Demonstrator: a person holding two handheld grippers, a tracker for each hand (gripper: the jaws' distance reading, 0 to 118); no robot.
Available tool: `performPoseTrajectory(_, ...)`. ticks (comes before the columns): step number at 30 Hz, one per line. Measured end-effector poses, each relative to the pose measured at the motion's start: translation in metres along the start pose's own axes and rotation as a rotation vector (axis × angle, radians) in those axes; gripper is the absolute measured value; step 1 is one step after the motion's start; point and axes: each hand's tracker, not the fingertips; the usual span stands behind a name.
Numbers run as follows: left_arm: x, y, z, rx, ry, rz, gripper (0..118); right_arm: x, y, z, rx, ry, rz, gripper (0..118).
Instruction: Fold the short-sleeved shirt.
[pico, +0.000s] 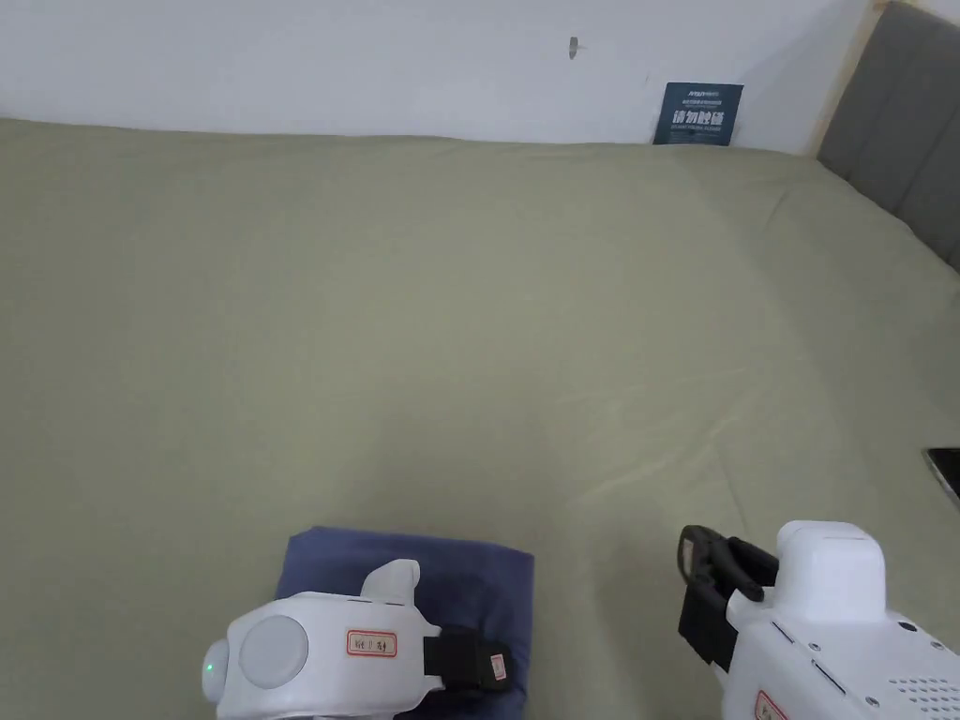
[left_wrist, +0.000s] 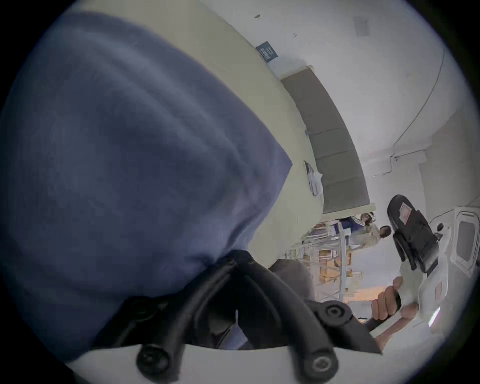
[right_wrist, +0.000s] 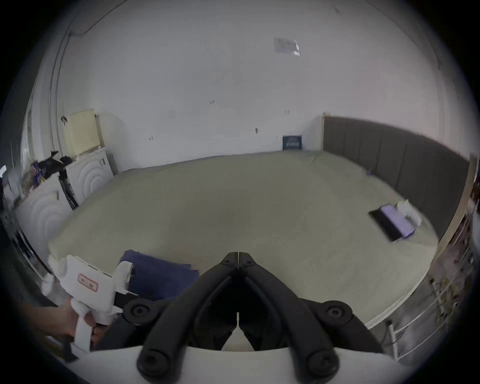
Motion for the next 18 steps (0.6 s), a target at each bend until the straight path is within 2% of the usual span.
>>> performPoseTrajectory(3,0.012,0.005,0.026,0.027,0.063,-0.086,0,0.001,0.0,-0.017,-0.092,0.116,-0.065,0)
performPoseTrajectory(6,0.017,0.011,0.067,0.063,0.041,-0.101,0,-0.008,-0.001,-0.046,-0.209,0.276,-0.105,0)
performPoseTrajectory(7,0.017,0.012,0.083,0.091,0.029,-0.118,0,-0.011,-0.003,-0.058,-0.253,0.354,-0.137,0)
performPoseTrajectory(8,0.016,0.014,0.099,0.107,0.032,-0.121,0,-0.012,-0.006,-0.075,-0.304,0.477,-0.195,0)
performPoseTrajectory(10,0.01,0.022,0.128,0.14,0.04,-0.121,0,-0.013,-0.018,-0.115,-0.412,0.704,-0.346,0)
performPoseTrajectory(12,-0.002,0.029,0.15,0.185,0.07,-0.111,0,-0.012,-0.038,-0.155,-0.517,0.853,-0.439,0)
performPoseTrajectory(14,-0.017,0.039,0.163,0.187,0.085,-0.103,0,-0.009,-0.057,-0.185,-0.581,0.851,-0.47,0)
performPoseTrajectory(16,-0.032,0.045,0.172,0.17,0.103,-0.083,0,0.003,-0.077,-0.212,-0.649,0.825,-0.534,0)
performPoseTrajectory(18,-0.051,0.053,0.174,0.154,0.114,-0.058,0,0.017,-0.096,-0.231,-0.697,0.893,-0.683,0)
